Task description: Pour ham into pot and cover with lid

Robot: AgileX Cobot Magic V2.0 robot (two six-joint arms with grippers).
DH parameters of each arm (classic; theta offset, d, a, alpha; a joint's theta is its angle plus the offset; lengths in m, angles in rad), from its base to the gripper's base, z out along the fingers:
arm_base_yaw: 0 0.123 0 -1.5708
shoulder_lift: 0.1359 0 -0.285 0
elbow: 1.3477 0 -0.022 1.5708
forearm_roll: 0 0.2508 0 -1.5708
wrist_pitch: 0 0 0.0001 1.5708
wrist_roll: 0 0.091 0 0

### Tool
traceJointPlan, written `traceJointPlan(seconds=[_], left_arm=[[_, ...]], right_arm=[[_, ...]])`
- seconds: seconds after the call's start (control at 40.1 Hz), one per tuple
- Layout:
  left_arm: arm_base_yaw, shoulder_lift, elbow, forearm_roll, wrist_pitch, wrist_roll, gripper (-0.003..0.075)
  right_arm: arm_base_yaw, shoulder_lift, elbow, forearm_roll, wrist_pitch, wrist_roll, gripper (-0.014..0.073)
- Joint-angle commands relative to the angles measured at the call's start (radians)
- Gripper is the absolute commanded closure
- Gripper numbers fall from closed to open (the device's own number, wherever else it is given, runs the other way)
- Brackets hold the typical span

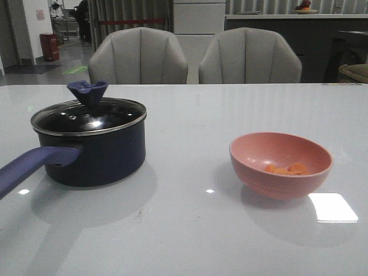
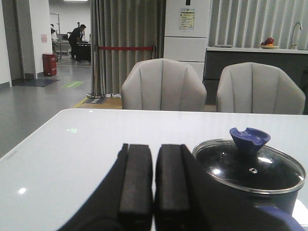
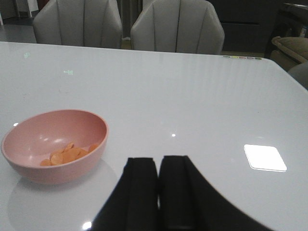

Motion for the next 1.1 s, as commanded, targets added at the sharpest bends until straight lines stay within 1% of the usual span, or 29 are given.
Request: traceJointPlan(seconds=[0.0,0.824,0.923,1.023,1.073], left_arm=[[0.000,-0.009,0.020,-0.005,-0.080,-0.003,0.0607],[0.000,-0.009,0.020,-0.005,-0.087,-0.003,0.0607],[0.000,-0.009,0.020,-0.005,-0.142,-0.003,0.0607],[0.000,-0.009,0.013,-0.005,-0.244,-0.003,0.0607],[0.000,-0.007,-0.010,-0.005,-0.261,-0.003,0.0607]], right_arm=[[-0.005,-0.021,-0.005,-0.010,-0.086,-0.006,0.0433],[-0.005,-0.021,-0.005,-0.010,-0.086,-0.006,0.0433],[-0.005,-0.021,-0.005,-0.010,-0.086,-0.006,0.0433],[-0.005,-0.021,-0.005,-0.010,-0.086,-0.006,0.0433],[-0.005,-0.021,-0.005,-0.010,-0.086,-0.006,0.0433]])
